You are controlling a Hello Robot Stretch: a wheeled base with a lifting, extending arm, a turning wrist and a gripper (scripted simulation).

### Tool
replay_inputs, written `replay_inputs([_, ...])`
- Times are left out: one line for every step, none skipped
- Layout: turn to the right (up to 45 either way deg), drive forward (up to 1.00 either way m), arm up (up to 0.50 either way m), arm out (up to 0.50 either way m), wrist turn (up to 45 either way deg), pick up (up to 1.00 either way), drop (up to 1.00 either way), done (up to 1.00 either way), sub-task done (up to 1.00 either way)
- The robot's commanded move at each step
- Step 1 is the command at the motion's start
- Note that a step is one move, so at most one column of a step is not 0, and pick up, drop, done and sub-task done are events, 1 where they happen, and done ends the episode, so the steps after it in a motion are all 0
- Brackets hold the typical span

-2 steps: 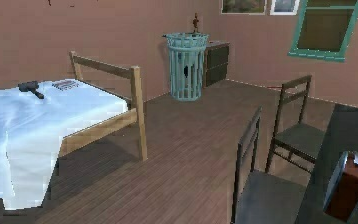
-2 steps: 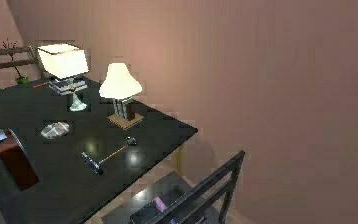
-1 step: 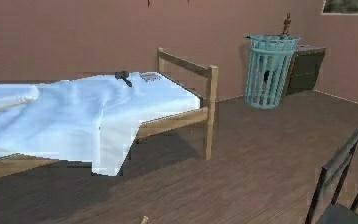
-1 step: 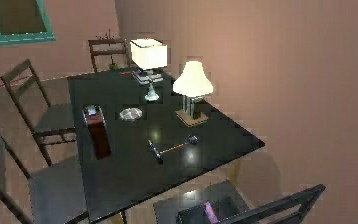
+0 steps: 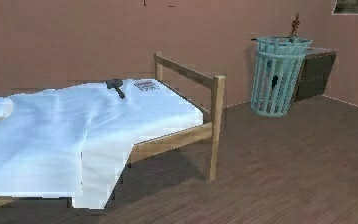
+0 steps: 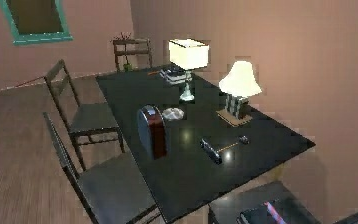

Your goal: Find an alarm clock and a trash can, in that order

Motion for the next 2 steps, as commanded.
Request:
replay_inputs([12.0,0.0,0.0,0.0,0.0,0.0,0.0,0.0,0.0])
replay_inputs([3.0,0.0,0.0,0.0,0.0,0.0,0.0,0.0,0.0])
